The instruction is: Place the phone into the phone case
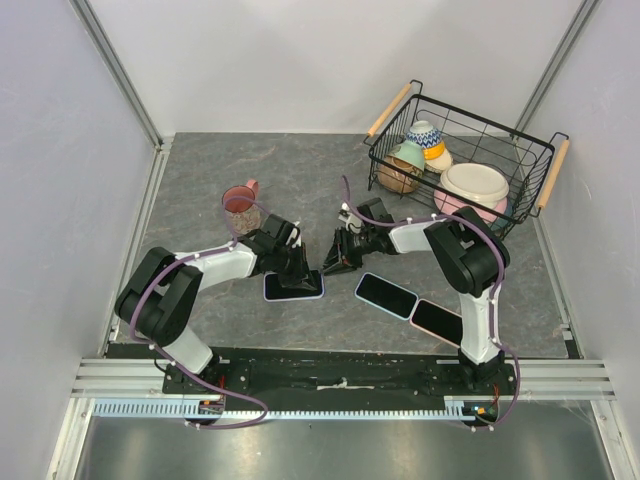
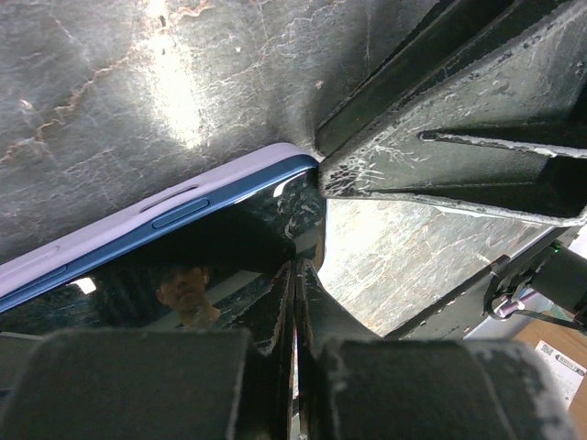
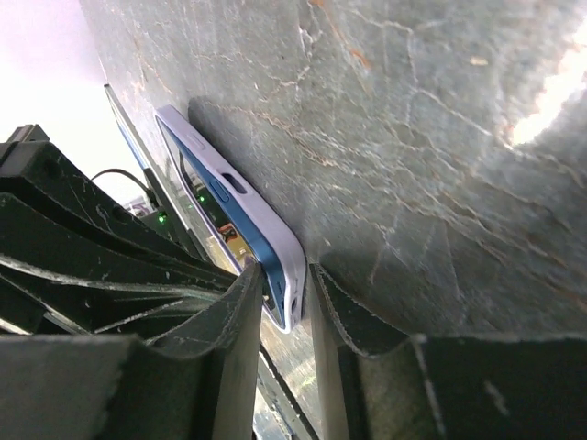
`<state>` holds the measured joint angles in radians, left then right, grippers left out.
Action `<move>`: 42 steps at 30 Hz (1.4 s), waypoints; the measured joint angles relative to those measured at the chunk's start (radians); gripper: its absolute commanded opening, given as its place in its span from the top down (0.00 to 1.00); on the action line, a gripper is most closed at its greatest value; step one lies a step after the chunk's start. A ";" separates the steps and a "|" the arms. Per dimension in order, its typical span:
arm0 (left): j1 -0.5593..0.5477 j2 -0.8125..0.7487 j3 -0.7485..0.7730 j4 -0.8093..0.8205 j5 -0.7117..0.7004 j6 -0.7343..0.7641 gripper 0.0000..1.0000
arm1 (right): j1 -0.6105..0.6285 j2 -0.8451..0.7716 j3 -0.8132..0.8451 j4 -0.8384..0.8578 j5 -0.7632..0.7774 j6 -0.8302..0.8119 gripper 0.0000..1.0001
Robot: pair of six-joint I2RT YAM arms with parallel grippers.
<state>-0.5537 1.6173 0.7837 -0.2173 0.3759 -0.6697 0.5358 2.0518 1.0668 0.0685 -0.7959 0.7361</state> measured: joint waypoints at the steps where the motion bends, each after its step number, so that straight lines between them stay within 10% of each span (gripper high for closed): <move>1: 0.000 0.000 0.002 -0.002 0.000 0.001 0.98 | 0.003 0.006 0.008 0.000 -0.002 0.002 0.66; 42: 0.073 0.143 0.151 -0.171 0.134 0.009 0.98 | 0.164 0.008 0.297 -0.508 0.444 -0.193 0.88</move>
<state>-0.4808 1.7607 0.9348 -0.3885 0.5095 -0.6605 0.7002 2.0602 1.3640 -0.4393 -0.3515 0.5434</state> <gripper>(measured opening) 0.026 0.199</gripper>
